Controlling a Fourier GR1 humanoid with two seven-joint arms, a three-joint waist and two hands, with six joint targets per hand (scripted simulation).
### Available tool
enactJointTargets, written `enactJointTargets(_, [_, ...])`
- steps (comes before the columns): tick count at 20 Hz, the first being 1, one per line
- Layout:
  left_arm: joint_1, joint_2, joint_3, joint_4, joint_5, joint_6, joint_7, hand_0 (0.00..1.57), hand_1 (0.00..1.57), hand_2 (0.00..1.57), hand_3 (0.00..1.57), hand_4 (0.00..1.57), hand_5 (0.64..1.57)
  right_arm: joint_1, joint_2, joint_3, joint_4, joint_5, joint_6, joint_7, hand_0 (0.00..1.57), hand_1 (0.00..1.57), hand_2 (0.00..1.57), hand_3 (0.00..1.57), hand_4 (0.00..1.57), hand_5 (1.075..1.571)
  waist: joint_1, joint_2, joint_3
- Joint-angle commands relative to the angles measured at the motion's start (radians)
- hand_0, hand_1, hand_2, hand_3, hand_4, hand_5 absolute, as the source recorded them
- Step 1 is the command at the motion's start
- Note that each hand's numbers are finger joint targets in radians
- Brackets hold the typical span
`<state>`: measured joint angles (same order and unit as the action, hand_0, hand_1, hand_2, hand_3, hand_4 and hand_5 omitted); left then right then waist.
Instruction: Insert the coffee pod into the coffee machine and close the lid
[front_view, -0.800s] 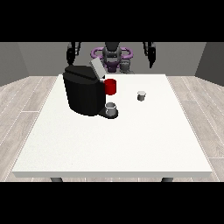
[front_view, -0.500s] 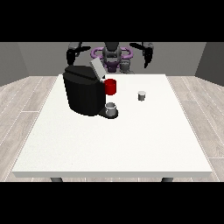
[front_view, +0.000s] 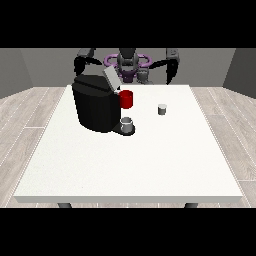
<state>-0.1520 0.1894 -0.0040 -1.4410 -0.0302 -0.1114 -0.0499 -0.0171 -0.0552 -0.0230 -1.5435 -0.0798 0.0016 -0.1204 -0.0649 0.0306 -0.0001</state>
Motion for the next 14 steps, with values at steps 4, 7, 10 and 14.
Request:
enactJointTargets(4, [-0.128, 0.101, 0.042, 0.124, -0.099, 0.006, 0.045, 0.00, 0.00, 0.00, 0.00, 0.00, 1.571, -0.030, 0.025, -0.002, 0.052, -0.007, 0.019, -0.120, 0.00, 0.00, 0.00, 0.00, 0.23, 1.571, -0.039, 0.095, 0.0005])
enactJointTargets(7, [-0.159, 0.133, 0.017, 0.209, -0.205, 0.048, 0.028, 0.00, 0.00, 0.00, 0.00, 0.00, 1.571, -0.078, 0.022, 0.039, -0.013, 0.018, 0.007, -0.022, 0.00, 0.00, 0.00, 0.00, 0.39, 1.571, -0.080, 0.114, 0.0000])
enactJointTargets(10, [-0.164, 0.185, 0.050, 0.297, -0.243, 0.063, -0.088, 0.00, 0.00, 0.00, 0.00, 0.00, 1.571, -0.032, 0.018, 0.022, -0.001, 0.007, 0.027, -0.108, 0.00, 0.00, 0.00, 0.00, 0.42, 1.571, -0.118, 0.180, -0.0002])
enactJointTargets(14, [-0.286, 0.217, 0.037, 0.372, -0.327, 0.104, -0.015, 0.00, 0.00, 0.00, 0.00, 0.00, 1.571, -0.134, 0.026, 0.049, 0.019, 0.046, 0.004, -0.065, 0.00, 0.00, 0.00, 0.00, 0.49, 1.571, -0.136, 0.260, 0.0000])
